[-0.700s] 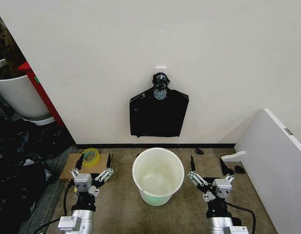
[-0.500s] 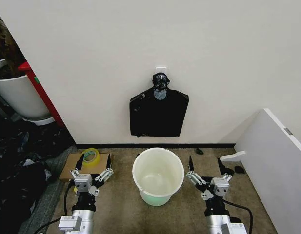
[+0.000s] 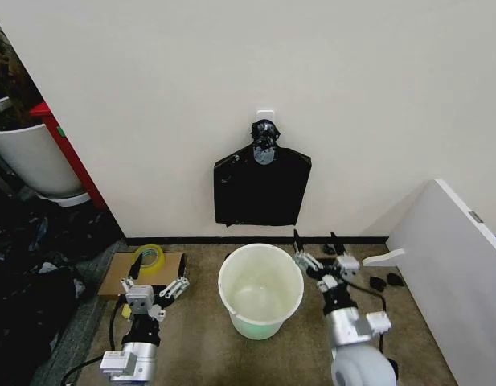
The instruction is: Place the garbage bag over the trash bin.
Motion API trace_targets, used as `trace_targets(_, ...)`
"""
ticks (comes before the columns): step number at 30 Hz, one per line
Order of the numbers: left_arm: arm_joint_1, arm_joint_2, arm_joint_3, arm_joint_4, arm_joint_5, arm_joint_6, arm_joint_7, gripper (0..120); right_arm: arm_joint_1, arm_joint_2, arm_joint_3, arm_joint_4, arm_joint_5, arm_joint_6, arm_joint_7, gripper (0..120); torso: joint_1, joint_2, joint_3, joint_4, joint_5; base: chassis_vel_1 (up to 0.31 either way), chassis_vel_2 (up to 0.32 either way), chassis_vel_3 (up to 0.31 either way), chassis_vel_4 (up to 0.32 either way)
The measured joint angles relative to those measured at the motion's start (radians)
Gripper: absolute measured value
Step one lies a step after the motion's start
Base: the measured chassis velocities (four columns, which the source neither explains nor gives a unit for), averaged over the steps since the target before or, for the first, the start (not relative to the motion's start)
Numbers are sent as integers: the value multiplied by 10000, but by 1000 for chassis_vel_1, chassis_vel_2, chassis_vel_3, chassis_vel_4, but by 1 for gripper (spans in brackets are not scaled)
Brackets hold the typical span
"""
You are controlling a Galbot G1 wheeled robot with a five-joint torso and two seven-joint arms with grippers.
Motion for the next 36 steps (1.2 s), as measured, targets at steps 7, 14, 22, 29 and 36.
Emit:
trace_targets(7,186,-85,-133,-23,72,-10,2,100,1768,-272,-640,-1161,1708,-555,-592,100,1,0,0,0,1,0,0,0,0)
trace_targets(14,353,-304,-229,-40,260,-37,2,100,4041,331,-904,-2637,3919,-1141,-1014,100,1,0,0,0,-1,0,0,0,0)
trace_targets(22,419,-363,-310,-78,311,-68,1,100,5502,409,-1083,-4045,4205,-1234,-1096,100,1,0,0,0,0,0,0,0,0)
trace_targets(29,407,-372,-326,-71,537,-130,8,100,6194,506,-1095,-4518,4233,-1203,-1013,100,0,-1,-1,0,0,0,0,0,0)
trace_targets(36,382,-348,-349,-87,541,-130,-95,100,6493,606,-1099,-4705,4339,-1206,-842,75,1,-1,0,1,0,0,0,0,0)
